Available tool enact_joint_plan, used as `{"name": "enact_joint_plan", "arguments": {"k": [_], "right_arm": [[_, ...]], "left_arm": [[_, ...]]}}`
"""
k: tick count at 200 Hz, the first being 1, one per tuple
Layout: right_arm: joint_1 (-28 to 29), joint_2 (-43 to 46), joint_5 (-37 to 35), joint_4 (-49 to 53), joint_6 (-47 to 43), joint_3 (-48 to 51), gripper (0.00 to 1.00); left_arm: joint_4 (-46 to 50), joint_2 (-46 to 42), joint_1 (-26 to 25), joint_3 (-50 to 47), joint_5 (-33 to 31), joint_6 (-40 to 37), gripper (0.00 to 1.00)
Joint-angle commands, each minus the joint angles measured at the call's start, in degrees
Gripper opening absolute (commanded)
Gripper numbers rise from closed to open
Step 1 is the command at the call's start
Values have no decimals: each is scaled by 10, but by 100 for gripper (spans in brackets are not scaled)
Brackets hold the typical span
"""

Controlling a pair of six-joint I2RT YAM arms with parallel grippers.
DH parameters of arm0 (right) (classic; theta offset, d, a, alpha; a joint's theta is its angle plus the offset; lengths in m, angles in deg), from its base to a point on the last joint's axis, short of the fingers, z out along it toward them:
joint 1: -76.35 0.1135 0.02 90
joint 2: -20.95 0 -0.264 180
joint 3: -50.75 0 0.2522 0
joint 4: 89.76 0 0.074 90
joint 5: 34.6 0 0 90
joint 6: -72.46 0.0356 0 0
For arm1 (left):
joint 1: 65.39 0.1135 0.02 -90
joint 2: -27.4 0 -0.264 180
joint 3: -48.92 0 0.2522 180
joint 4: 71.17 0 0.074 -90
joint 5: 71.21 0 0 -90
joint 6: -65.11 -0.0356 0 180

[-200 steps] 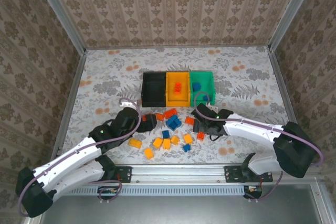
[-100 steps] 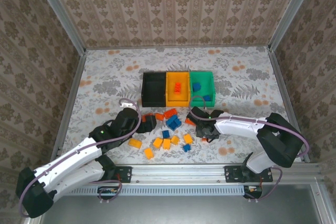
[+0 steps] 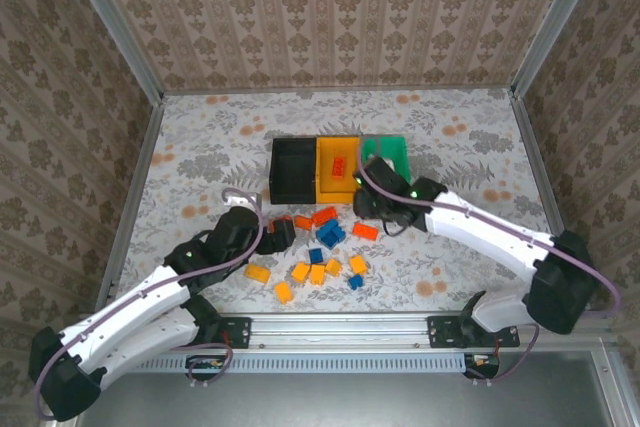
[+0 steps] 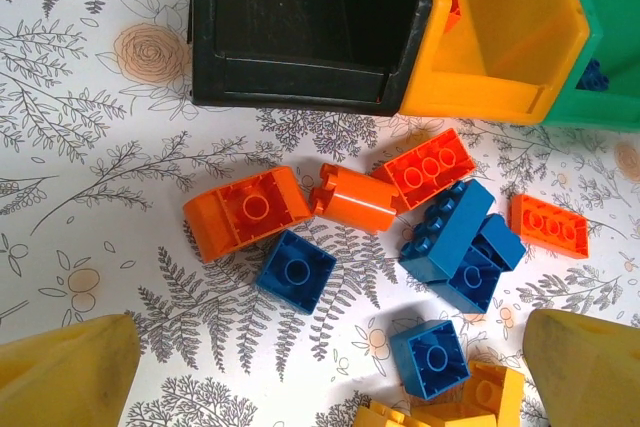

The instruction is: Sort the legos into containers by color

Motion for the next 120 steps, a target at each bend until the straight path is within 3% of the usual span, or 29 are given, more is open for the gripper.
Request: {"name": "enact_joint_plan", "arguments": {"k": [1, 41, 81, 94, 107, 120], "right_arm": [[-16, -92, 6, -18, -69, -77, 33], [-47, -252, -31, -9, -87, -231, 33], [-68, -338, -38, -3, -87, -315, 38], [-69, -354, -33, 0, -86, -334, 47], [-70, -363, -31, 4, -84, -351, 68], [-70, -359, -22, 2, -83, -358, 74]], "left_arm": [[19, -10, 5, 3, -4, 12, 100], [54, -5, 7, 9, -8, 23, 100], [88, -5, 11, 12, -20, 39, 100], [98, -4, 12, 15, -21, 43, 100], [107, -2, 12, 19, -24, 45, 100], [120, 3, 13, 26, -27, 46, 100]]}}
